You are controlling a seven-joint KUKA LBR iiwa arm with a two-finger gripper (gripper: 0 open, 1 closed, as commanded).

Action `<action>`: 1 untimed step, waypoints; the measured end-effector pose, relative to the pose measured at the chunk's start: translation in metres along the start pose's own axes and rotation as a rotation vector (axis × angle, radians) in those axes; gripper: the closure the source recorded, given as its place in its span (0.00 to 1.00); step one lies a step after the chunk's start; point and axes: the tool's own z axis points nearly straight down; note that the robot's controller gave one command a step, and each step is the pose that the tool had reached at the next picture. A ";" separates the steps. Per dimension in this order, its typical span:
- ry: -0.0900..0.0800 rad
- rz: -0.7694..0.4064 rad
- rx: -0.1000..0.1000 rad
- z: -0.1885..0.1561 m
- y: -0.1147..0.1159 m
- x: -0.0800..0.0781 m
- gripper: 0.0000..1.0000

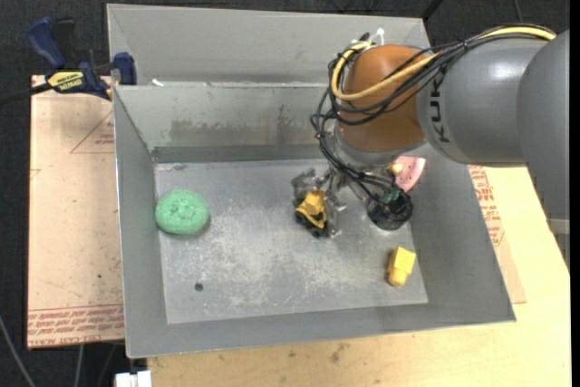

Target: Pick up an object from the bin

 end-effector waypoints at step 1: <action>0.000 0.000 0.000 0.000 0.000 0.000 1.00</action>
Offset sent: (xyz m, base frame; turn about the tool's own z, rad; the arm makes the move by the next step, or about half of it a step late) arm 0.0000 0.0000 0.0000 0.0000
